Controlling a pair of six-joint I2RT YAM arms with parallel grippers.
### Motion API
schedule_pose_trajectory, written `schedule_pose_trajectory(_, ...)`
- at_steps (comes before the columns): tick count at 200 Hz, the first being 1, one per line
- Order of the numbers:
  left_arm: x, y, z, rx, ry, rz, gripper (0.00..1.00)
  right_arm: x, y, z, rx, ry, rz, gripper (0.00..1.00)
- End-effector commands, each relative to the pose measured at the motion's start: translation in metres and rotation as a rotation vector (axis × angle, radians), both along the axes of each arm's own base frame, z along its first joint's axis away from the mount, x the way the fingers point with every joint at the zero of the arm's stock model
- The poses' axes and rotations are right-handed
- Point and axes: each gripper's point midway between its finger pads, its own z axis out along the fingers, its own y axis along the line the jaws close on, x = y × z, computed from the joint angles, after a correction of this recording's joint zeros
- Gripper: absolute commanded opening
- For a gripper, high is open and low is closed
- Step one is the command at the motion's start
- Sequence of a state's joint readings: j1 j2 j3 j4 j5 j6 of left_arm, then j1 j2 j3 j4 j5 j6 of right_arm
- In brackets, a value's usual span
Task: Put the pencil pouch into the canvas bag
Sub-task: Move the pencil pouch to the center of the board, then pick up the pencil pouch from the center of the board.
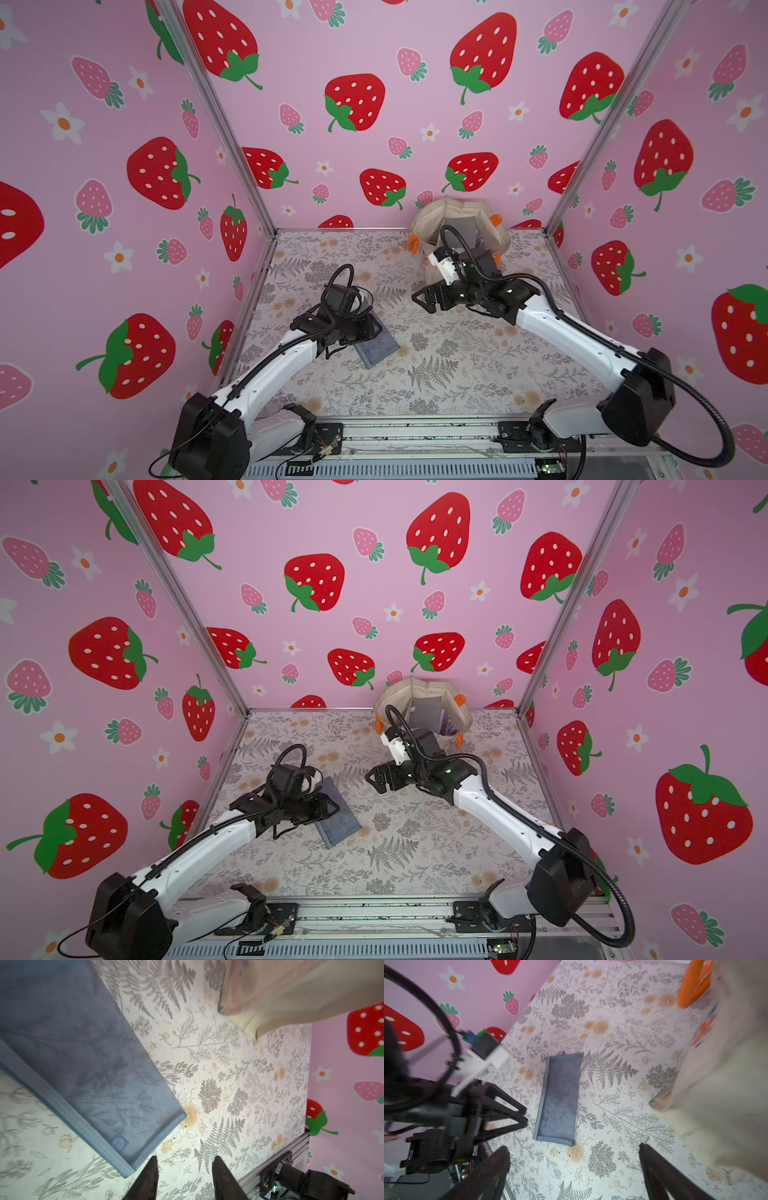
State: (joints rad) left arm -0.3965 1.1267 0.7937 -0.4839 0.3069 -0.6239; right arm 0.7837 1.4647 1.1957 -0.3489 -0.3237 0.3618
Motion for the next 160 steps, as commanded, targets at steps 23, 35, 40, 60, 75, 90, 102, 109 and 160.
schedule_pose_trajectory(23, 0.017, 0.074, -0.035, 0.036, 0.083, 0.269, 0.46, -0.004, 0.039, -0.075, -0.121, 0.128, 0.047, 0.95)
schedule_pose_trajectory(35, 0.022, 0.088, -0.046, 0.017, 0.096, 0.326, 0.46, 0.000, 0.044, -0.096, -0.155, 0.160, 0.036, 0.94)
schedule_pose_trajectory(40, 0.023, 0.092, -0.050, 0.003, 0.104, 0.342, 0.46, 0.003, 0.046, -0.102, -0.161, 0.167, 0.030, 0.94)
schedule_pose_trajectory(60, 0.027, 0.102, -0.066, -0.009, 0.133, 0.364, 0.46, 0.007, 0.054, -0.127, -0.182, 0.210, 0.026, 0.93)
schedule_pose_trajectory(75, 0.030, 0.102, -0.078, -0.021, 0.156, 0.357, 0.46, 0.009, 0.062, -0.141, -0.182, 0.240, 0.034, 0.92)
schedule_pose_trajectory(90, 0.032, 0.101, -0.088, -0.027, 0.176, 0.357, 0.47, 0.011, 0.068, -0.150, -0.187, 0.257, 0.040, 0.90)
schedule_pose_trajectory(102, 0.034, 0.101, -0.096, -0.032, 0.184, 0.365, 0.49, 0.012, 0.074, -0.156, -0.189, 0.269, 0.048, 0.89)
schedule_pose_trajectory(109, 0.036, 0.101, -0.099, -0.036, 0.187, 0.372, 0.50, 0.013, 0.076, -0.159, -0.186, 0.278, 0.053, 0.88)
schedule_pose_trajectory(160, 0.045, 0.095, -0.124, -0.058, 0.234, 0.380, 0.52, 0.013, 0.089, -0.182, -0.172, 0.337, 0.075, 0.78)
